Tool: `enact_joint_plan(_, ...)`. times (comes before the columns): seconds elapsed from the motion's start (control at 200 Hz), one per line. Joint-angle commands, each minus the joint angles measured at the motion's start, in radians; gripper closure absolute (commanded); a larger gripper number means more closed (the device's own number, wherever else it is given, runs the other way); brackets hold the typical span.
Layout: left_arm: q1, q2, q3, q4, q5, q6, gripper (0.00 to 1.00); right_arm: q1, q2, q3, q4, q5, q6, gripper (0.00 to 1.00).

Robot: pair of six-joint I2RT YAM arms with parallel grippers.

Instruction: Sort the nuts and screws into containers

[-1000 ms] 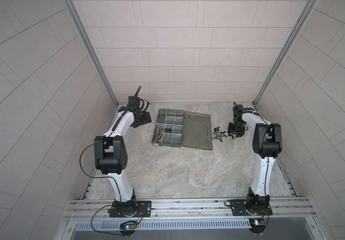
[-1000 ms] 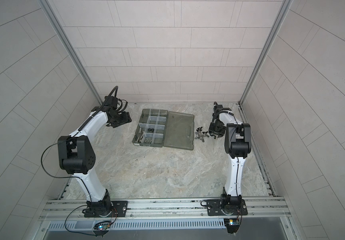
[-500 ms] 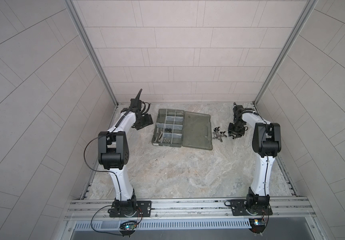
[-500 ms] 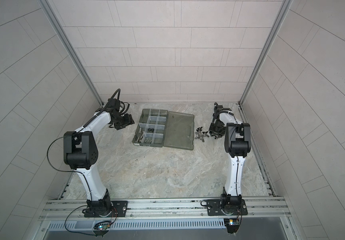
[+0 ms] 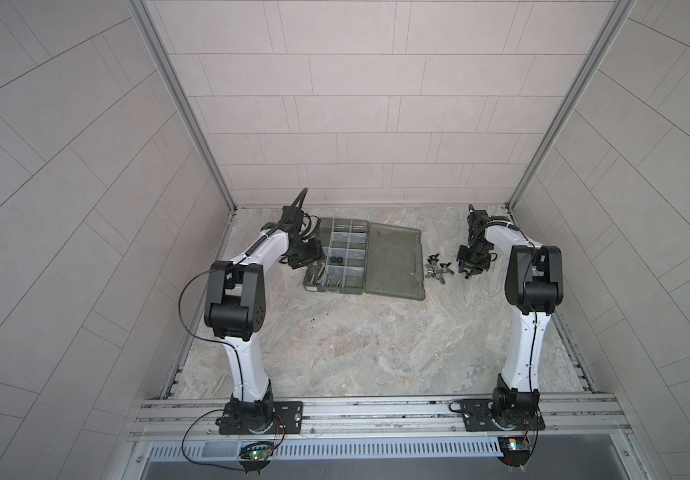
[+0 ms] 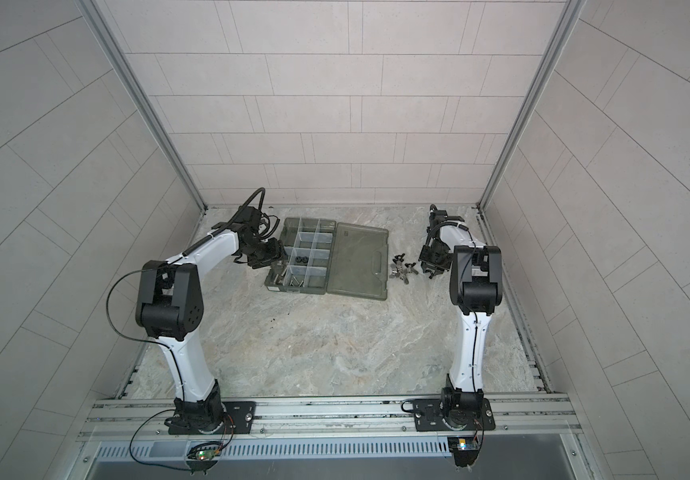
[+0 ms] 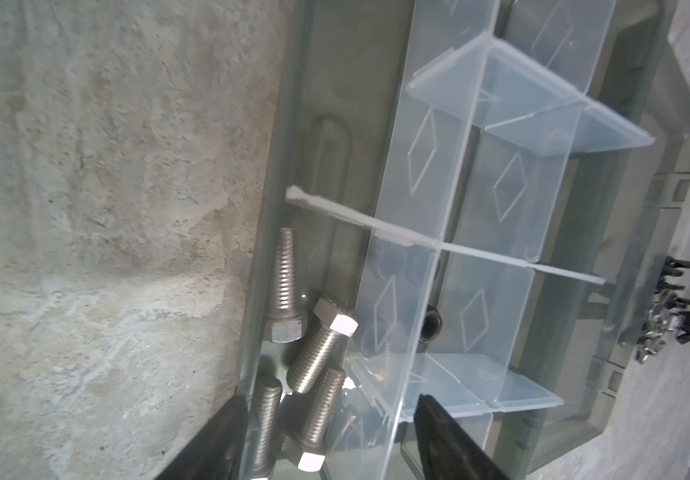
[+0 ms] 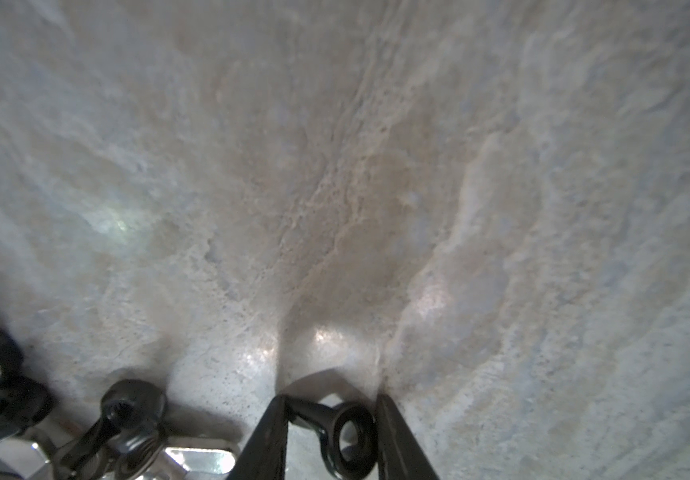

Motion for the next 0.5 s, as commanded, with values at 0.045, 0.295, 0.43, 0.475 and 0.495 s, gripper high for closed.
enact_joint_plan(0.045, -0.019, -0.028, -0.055, 0.011, 0.046, -0.015, 0.31, -0.004, -0.014, -0.050, -0.020, -0.008, 0.010, 0.66)
enact_joint_plan(0.295, -0.075, -0.037, -0.075, 0.024, 0.060, -0.024, 0.32, -0.002, -0.037, -0.082, -0.020, -0.008, 0.009, 0.69)
enact_joint_plan(0.43, -0.087, -0.047, -0.077, 0.025, 0.067, -0.025, 0.32, -0.002, -0.049, -0.090, -0.024, -0.004, 0.007, 0.71)
enact_joint_plan(0.475, -0.089, -0.053, -0.082, 0.025, 0.065, -0.023, 0.33, -0.002, -0.053, -0.093, -0.024, -0.003, 0.007, 0.71)
enact_joint_plan(0.495, -0.089, -0.055, -0.085, 0.025, 0.064, -0.025, 0.33, -0.002, -0.055, -0.095, -0.023, -0.001, 0.007, 0.71)
